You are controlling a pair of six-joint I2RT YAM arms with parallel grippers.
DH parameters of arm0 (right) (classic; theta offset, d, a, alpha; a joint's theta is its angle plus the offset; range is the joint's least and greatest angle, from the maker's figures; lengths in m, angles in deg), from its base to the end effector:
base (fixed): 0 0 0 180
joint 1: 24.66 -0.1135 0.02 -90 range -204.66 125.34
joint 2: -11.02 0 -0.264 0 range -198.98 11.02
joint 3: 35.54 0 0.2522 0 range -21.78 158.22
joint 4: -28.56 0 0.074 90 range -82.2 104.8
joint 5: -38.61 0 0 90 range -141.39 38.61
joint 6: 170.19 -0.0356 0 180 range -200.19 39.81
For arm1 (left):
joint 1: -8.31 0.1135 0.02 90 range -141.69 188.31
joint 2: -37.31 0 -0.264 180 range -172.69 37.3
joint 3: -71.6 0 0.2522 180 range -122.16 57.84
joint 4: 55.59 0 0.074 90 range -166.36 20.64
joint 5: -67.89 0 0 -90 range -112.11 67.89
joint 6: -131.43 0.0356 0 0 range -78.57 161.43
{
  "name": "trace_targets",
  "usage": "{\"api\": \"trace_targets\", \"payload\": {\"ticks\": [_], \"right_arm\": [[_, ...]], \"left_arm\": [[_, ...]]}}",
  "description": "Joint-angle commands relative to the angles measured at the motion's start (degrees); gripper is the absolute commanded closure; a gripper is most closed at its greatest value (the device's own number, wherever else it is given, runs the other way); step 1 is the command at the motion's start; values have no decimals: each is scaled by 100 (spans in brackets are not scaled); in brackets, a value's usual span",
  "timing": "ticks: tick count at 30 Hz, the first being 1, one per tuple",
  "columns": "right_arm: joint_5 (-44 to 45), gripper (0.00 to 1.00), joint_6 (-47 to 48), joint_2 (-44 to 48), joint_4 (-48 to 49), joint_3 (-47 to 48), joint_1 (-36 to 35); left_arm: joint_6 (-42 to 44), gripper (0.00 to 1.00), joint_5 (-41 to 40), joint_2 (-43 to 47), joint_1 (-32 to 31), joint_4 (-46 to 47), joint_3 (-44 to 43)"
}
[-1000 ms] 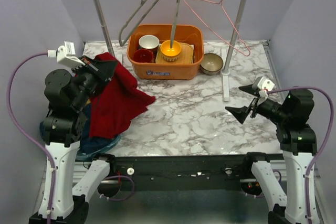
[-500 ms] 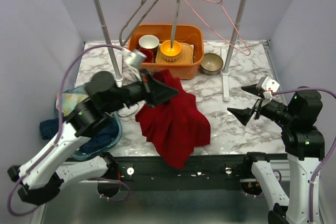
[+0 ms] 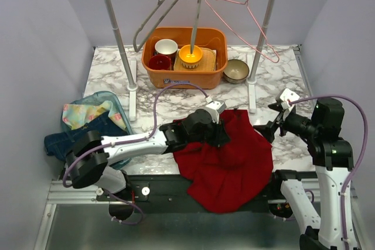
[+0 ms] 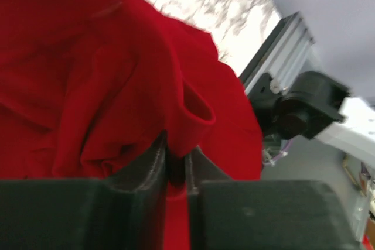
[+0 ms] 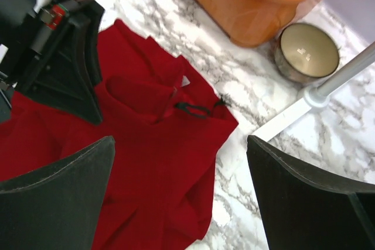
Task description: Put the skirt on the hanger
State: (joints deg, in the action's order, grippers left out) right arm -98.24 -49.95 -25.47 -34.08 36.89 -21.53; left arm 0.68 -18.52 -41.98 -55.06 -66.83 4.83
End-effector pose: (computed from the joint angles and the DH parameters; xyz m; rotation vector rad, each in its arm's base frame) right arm 0.1011 0.0205 0.3743 -0.9101 1.6758 0.4386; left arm 0.1403 -0.2847 0.2741 0.4768 2.1539 -1.1773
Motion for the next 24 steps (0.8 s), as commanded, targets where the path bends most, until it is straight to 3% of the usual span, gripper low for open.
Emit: {"api": "trace_targets", "payload": {"ticks": [1,4,6,11,14,19,24], "right_arm": [[98,0,797,-357,-569,-321,55],[175,0,1194,-770,-684,-497,47],[316,0,1204,-947,-404,-629,47],[686,0,554,-1720,728,-647,47],[616,0,220,-2475,1107,-445,38],[249,0,17,-3713,1049,168,21],[-457,3,614,-3735,257,22,-304]], "left_arm": [[-223,54,387,-368,-96,1013,247],[49,27,196,70,-96,576,520],[207,21,19,570,-96,-179,582],[147,11,-710,1782,-96,-1235,844],[-73,7,-843,2074,-96,-1054,950],[-266,7,-737,1497,-105,-446,688],[-301,5,-1115,880,-96,-578,335]]}}
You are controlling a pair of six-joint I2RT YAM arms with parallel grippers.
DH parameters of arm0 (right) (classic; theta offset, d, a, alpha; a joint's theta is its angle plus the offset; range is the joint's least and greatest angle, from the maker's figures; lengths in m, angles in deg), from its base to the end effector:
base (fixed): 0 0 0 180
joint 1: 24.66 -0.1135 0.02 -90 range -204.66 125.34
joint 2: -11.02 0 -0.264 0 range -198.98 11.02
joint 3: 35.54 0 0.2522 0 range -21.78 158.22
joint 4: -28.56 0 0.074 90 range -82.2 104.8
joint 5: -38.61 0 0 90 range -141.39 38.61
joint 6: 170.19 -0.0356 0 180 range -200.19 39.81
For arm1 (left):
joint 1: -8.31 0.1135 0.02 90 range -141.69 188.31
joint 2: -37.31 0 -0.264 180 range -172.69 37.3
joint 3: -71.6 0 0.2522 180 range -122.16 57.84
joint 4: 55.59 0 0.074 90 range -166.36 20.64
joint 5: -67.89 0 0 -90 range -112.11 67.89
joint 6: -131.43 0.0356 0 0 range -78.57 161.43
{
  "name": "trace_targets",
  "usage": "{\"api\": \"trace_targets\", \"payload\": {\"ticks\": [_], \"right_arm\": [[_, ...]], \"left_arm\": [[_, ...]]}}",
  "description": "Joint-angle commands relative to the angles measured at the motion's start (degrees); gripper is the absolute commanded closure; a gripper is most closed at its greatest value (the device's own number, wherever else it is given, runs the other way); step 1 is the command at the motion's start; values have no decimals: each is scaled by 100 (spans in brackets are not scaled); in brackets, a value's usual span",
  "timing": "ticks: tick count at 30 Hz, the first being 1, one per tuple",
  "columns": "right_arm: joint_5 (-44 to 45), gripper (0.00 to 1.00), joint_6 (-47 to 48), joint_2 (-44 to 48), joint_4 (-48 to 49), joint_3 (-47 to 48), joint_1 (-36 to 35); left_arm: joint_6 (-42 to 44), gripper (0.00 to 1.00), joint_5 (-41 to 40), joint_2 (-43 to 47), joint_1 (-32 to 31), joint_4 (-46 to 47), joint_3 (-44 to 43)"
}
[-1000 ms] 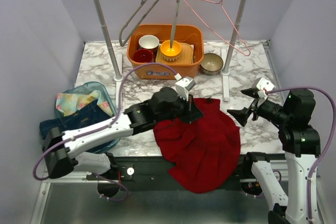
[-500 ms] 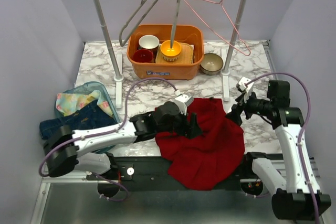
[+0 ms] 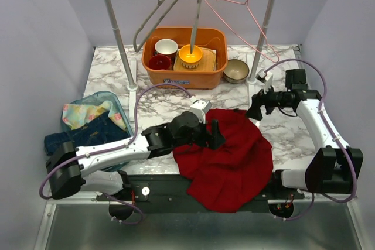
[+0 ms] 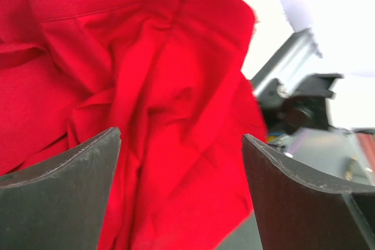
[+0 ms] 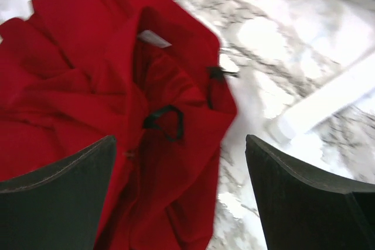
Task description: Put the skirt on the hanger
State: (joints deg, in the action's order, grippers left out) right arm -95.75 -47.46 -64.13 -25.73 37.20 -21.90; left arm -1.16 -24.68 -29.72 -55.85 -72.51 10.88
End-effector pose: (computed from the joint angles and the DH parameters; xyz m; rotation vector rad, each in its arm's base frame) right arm 0.2598 0.0124 0.2750 -0.8595 2.1342 0.6786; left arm 0.1184 -0.2408 0.2856 0.3744 2.1371 -1.1183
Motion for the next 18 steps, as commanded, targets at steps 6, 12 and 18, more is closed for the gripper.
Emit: {"api": "trace_targets", "payload": {"ticks": [6,12,18], "right_arm": [[-48,9,445,660,-649,-747,-935],[595,29,795,625,-920,-932,-1102],[323,82,1937,1327,-1834,-809,-1654]], "left_arm": [[-434,3,-939,31,316,60,292],[-645,2,97,190,1379,544,767],[-864,2,652,-126,1714,676,618]]}}
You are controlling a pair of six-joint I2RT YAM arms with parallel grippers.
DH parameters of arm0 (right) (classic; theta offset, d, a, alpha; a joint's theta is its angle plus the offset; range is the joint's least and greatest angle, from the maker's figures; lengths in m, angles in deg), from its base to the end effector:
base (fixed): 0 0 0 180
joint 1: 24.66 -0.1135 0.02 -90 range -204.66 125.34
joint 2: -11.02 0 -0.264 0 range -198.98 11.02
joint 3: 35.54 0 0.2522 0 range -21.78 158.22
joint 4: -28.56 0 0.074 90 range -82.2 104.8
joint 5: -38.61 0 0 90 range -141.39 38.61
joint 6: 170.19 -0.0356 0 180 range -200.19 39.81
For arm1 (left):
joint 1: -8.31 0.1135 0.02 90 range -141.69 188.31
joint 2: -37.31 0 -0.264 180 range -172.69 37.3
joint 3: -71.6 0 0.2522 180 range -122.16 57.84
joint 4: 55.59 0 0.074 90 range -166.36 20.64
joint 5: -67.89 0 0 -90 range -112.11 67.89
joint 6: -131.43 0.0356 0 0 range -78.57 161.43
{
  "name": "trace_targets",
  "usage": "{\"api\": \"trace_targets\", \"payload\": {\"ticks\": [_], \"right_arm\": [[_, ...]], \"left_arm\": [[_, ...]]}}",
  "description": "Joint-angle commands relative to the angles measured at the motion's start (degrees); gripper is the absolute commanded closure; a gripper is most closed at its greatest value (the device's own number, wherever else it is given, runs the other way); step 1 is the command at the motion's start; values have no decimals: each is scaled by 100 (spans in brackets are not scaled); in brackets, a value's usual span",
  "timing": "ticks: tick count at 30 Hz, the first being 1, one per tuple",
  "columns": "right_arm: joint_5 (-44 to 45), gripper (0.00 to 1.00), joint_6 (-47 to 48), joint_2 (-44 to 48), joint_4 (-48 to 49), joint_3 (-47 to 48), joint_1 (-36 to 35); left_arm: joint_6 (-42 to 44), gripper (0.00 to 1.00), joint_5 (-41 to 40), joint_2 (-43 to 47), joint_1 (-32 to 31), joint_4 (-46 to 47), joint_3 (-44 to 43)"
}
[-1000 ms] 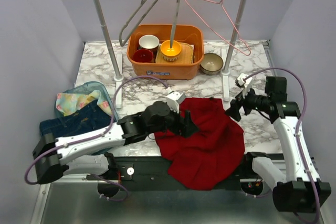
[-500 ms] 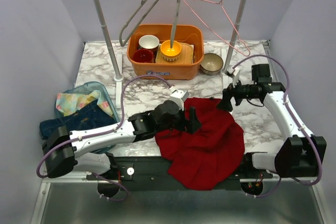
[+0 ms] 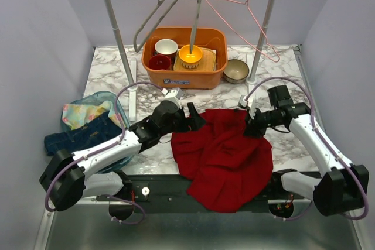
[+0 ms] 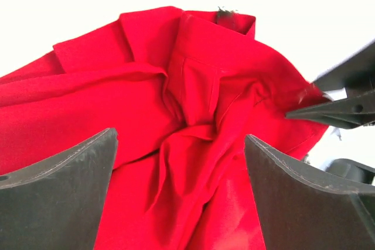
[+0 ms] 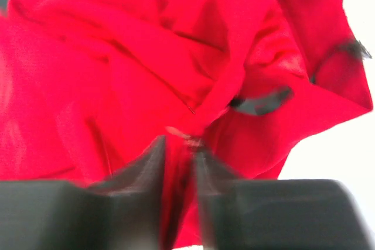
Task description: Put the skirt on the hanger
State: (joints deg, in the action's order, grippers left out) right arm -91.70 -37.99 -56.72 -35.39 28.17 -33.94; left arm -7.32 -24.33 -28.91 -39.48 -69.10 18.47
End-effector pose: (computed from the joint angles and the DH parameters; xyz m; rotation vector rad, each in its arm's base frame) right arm 0.2030 0.0565 0.2463 -1.2396 2.1623 0.7380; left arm 0.1738 -0.1896 0.2489 -0.0446 2.1905 -0.9815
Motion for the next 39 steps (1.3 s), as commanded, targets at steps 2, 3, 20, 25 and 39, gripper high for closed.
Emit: {"api": "trace_targets", "payload": {"ticks": [2,3,20,25,39], "right_arm": [[-300,99,1359,1007,-1088,-2,-706],[-362,99,1422,1148,-1106,-73,-1055],[358,73,1018,886,27,-944,-3625],[244,56,1229,1096,-148,-996,-3642],[287,55,1476,1431,-254,-1260,-3634]], "left_arm": [[-336,2,635,-365,77,266,-350],[-424,2,626,-418,94,213,-430],[761,3,2190,-2016,60,-753,-1994],[1419,3,2147,-2658,-125,-1272,-3118],[3125,10,1110,-5049,-538,-3285,-6194]]}}
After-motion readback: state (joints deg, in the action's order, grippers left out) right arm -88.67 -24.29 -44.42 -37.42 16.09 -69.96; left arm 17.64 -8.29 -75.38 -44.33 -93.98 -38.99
